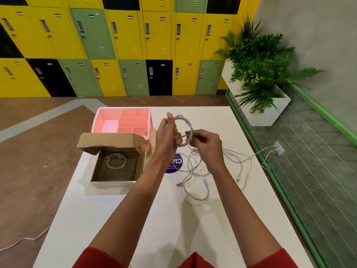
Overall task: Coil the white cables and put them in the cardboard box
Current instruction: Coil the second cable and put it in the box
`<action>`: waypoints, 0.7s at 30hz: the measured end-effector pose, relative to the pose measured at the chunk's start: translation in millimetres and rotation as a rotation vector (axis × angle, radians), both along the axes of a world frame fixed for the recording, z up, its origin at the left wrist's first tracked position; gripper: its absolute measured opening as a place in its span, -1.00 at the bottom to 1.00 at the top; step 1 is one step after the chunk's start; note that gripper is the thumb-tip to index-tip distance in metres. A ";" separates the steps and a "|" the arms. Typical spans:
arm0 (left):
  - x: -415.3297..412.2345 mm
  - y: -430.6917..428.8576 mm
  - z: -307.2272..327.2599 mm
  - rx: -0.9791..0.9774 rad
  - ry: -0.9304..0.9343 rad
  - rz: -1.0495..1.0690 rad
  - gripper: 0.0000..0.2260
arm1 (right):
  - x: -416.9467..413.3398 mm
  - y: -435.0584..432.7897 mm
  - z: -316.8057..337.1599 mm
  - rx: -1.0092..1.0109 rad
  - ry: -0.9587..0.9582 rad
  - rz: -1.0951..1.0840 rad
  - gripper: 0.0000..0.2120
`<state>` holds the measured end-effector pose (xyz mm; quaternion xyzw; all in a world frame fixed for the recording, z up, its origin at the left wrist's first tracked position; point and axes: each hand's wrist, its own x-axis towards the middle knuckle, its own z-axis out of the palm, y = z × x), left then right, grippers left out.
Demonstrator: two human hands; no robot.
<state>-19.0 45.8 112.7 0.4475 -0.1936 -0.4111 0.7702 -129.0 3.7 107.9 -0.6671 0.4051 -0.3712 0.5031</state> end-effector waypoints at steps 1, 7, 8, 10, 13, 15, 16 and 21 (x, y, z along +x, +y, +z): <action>-1.0 -0.2 -0.4 -0.002 -0.022 0.015 -0.73 | 1.7 2.4 1.1 0.012 -0.022 0.005 -0.81; -1.4 -1.3 -6.9 0.039 -0.175 0.081 -0.75 | 4.7 11.7 6.8 0.121 -0.102 0.022 -0.72; -2.3 -1.8 -8.4 0.058 -0.203 0.080 -0.74 | 4.4 11.2 4.6 0.097 -0.082 0.025 -0.78; -4.3 -1.4 -11.3 0.100 -0.264 0.076 -0.73 | 3.4 9.3 0.6 0.015 -0.037 0.027 -0.87; -6.1 -0.7 -14.3 0.114 -0.336 0.033 -0.73 | 1.1 4.3 -0.6 -0.031 -0.011 -0.002 -0.86; -5.3 -0.3 -16.4 0.142 -0.386 -0.003 -0.72 | 0.4 1.4 0.3 -0.031 -0.020 -0.023 -0.87; -4.5 0.1 -17.9 0.160 -0.411 -0.022 -0.71 | 0.5 -0.1 0.3 -0.030 -0.024 -0.039 -0.87; 0.7 2.1 -25.9 0.155 -0.480 -0.056 -0.76 | -0.2 -4.3 0.5 0.073 -0.083 -0.066 -0.89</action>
